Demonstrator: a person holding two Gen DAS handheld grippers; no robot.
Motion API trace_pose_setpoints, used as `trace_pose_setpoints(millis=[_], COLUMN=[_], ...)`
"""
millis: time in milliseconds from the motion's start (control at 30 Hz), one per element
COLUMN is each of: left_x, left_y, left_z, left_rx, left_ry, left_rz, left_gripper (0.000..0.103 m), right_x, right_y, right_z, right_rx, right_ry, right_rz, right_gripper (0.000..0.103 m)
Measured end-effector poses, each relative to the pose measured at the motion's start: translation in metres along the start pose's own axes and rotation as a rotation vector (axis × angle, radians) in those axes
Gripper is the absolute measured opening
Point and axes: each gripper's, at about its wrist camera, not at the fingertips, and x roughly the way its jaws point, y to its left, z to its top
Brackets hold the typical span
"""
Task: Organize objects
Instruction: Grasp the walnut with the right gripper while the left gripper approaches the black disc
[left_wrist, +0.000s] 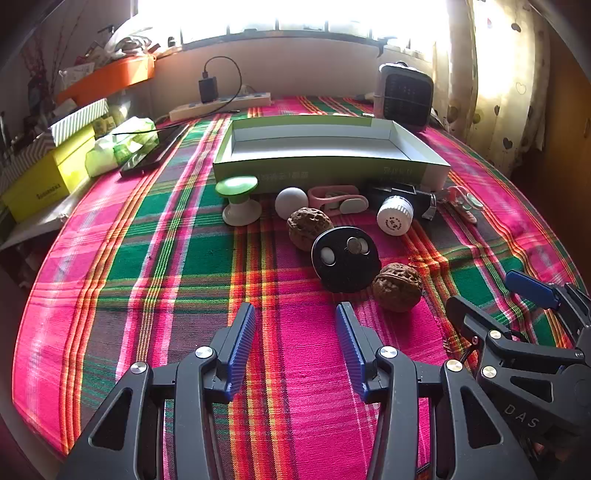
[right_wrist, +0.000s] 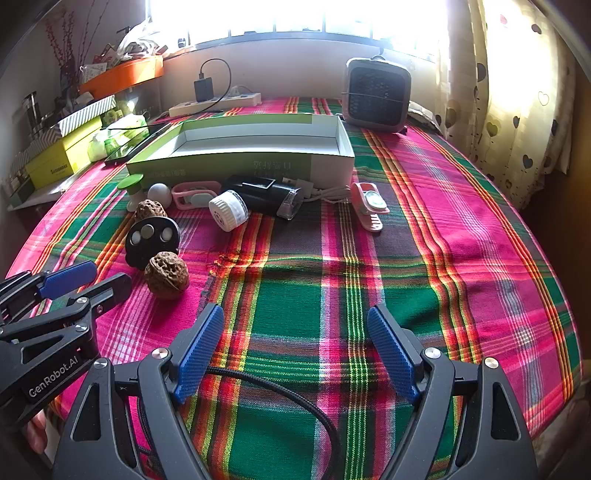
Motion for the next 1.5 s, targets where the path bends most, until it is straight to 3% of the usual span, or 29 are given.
trace_pose_setpoints(millis=[167,367,1233,1500], left_x=[-0.001,-0.001,0.0,-0.001], left_y=[0.001,0.001,0.03,0.037], left_z=[0.0,-0.001,-0.002,-0.002], left_rx=[0.006,0.017,-0.034,-0.055], left_ry=[-0.002,-0.003,0.006,0.007], left_rz=[-0.008,-0.013,0.01,0.007], left_gripper=[0.044,0.044,0.044,0.044], right_x=[0.0,-0.004,-0.008,-0.002], right_y=[0.0,0.001,0.036,0.047], right_z=[0.001,0.002,0.009,0.014], right_rx=[-0.002,-0.004,-0.142,-0.201], right_ry=[0.007,-0.01,-0.043,-0.037], right_rz=[0.008,0.084,0.178,0.189], right_gripper=[0.08,0.08,0.079,0.068])
